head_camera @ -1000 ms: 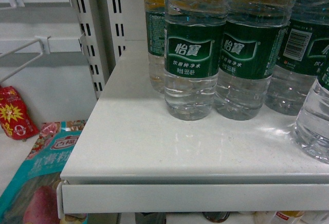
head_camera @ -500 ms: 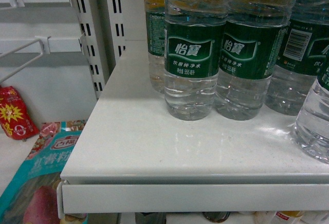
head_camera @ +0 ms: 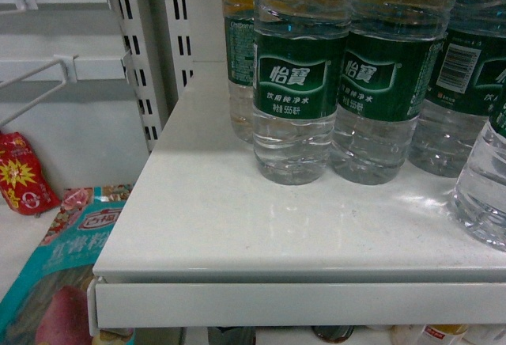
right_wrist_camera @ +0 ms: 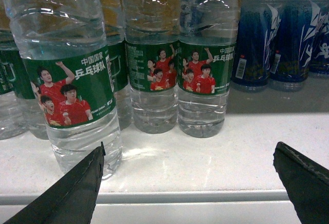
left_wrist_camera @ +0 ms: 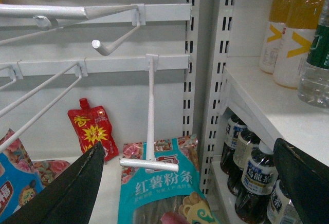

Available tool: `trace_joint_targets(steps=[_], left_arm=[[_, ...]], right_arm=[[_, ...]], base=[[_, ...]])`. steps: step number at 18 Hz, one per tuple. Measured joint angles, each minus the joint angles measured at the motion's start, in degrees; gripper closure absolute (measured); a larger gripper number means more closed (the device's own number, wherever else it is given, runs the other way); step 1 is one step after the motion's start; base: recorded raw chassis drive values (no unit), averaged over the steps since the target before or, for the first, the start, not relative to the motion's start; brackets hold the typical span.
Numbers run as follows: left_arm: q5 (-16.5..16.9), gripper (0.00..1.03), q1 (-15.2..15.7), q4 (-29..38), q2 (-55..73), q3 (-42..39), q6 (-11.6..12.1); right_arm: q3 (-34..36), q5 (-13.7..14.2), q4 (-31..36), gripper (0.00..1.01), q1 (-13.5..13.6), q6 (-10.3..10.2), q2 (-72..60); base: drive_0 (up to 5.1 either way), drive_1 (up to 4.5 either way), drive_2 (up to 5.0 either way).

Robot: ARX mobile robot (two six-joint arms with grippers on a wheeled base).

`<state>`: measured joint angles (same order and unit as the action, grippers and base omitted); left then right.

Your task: Move water from second to third shelf

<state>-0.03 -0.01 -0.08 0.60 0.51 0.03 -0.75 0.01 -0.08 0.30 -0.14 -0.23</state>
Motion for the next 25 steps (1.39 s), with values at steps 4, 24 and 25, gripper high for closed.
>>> trace_joint_targets(steps=[4, 24, 25], left_arm=[[0.0, 0.05, 0.0, -0.1, 0.0, 0.0, 0.0], [0.0, 0.05, 0.0, -0.2, 0.0, 0.0, 0.0], [0.0, 0.05, 0.0, -0.2, 0.0, 0.0, 0.0]], right_arm=[[0.0, 0.0, -0.1, 0.03, 0.0, 0.0, 0.0], [0.0, 0.0, -0.2, 0.03, 0.0, 0.2, 0.0], [0.0, 0.0, -0.2, 0.03, 0.0, 0.2, 0.0]], base=[[0.0, 0.0, 0.0], [0.0, 0.0, 0.0], [0.0, 0.0, 0.0]])
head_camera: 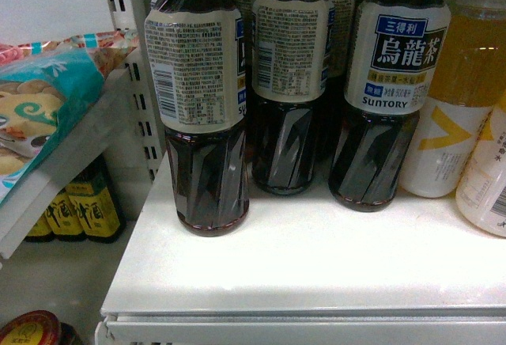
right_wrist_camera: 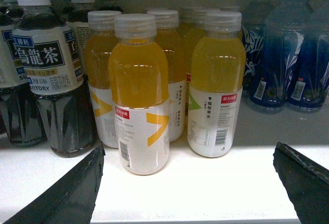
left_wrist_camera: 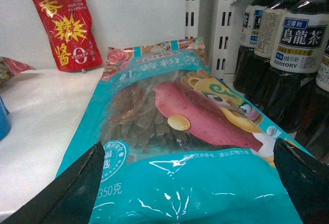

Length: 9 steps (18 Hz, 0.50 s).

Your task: Move water from second to third shelf

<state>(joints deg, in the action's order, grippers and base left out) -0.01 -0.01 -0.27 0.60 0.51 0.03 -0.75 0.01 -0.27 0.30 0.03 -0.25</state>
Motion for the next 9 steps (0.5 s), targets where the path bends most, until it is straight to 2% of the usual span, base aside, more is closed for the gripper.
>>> trace_joint_targets(steps=[9], left_arm=[[0.0, 0.05, 0.0, 0.0, 0.0, 0.0, 0.0]], right_arm=[[0.0, 0.0, 0.0, 0.03, 0.0, 0.0, 0.0]], base=[[0.0, 0.0, 0.0]])
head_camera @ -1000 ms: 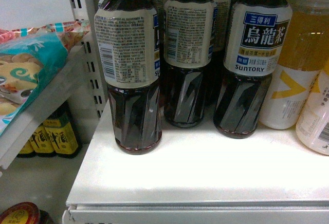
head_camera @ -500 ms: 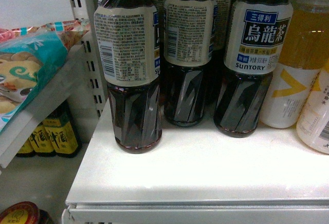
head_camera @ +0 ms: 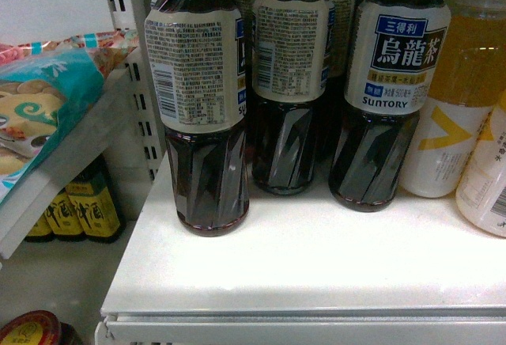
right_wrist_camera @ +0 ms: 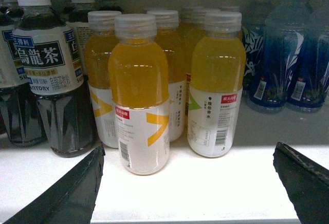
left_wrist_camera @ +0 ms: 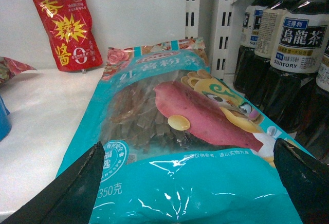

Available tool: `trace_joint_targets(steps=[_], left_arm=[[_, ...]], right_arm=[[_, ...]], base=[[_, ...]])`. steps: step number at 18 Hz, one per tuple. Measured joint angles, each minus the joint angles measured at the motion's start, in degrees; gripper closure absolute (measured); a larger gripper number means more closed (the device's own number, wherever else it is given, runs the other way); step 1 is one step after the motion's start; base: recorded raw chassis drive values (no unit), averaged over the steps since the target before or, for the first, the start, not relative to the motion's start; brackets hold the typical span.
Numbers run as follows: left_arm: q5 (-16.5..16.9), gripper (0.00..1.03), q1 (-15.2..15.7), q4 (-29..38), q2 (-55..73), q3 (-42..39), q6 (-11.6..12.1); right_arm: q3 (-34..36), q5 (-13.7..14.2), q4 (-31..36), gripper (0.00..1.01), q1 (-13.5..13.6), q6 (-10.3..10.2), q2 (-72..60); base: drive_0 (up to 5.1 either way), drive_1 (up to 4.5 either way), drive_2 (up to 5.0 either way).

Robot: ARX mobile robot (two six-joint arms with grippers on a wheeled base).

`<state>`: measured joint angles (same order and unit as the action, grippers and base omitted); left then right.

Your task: Move water from second to third shelf

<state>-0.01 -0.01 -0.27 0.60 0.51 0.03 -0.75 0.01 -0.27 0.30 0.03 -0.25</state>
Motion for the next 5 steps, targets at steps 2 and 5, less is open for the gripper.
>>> trace_joint_targets(steps=[2, 5], left_arm=[[0.0, 0.05, 0.0, 0.0, 0.0, 0.0, 0.0], [0.0, 0.05, 0.0, 0.0, 0.0, 0.0, 0.0]], right_arm=[[0.0, 0.0, 0.0, 0.03, 0.0, 0.0, 0.0], [0.0, 0.0, 0.0, 0.03, 0.0, 0.0, 0.0]], base=[[0.0, 0.0, 0.0], [0.0, 0.0, 0.0]])
